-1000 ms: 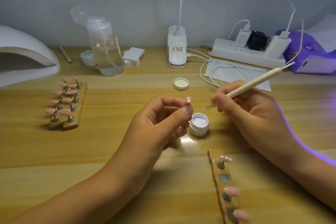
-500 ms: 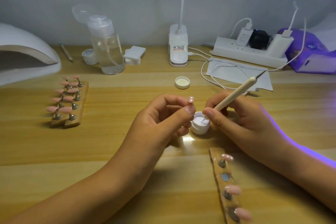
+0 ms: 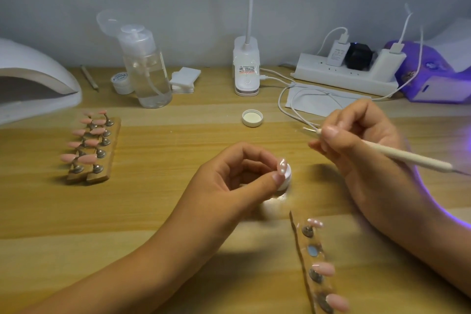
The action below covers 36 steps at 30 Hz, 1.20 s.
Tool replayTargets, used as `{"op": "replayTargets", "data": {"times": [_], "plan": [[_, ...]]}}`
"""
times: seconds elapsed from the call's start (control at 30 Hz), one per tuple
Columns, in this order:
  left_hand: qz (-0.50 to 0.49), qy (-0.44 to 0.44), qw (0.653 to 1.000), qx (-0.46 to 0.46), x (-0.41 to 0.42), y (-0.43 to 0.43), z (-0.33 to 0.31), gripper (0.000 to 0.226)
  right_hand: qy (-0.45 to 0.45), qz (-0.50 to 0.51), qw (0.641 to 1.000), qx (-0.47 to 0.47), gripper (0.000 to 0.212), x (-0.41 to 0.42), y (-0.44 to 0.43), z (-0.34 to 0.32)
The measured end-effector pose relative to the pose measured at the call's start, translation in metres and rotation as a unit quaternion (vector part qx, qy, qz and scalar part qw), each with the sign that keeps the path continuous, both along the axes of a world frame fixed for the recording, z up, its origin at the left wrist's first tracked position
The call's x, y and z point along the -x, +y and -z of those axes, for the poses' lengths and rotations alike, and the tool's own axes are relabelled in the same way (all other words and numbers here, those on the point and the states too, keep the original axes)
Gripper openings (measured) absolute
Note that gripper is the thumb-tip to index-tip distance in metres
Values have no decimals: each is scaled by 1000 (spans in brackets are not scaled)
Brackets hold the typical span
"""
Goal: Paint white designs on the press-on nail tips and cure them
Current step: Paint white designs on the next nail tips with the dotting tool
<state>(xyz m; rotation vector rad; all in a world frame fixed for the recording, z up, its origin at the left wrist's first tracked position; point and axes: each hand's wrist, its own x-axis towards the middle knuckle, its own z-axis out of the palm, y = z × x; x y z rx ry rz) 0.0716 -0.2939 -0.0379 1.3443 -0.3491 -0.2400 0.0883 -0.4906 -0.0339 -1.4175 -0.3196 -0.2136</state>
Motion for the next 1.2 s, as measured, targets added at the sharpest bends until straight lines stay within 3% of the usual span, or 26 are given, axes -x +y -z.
{"op": "replayTargets", "data": {"times": [0.2, 1.2], "plan": [[21, -22, 999, -45, 0, -1, 3, 10, 62, -90, 989, -96, 18, 2, 10, -4], [21, -12, 998, -60, 2, -1, 2, 8, 98, -96, 988, -71, 20, 12, 17, -11]]}}
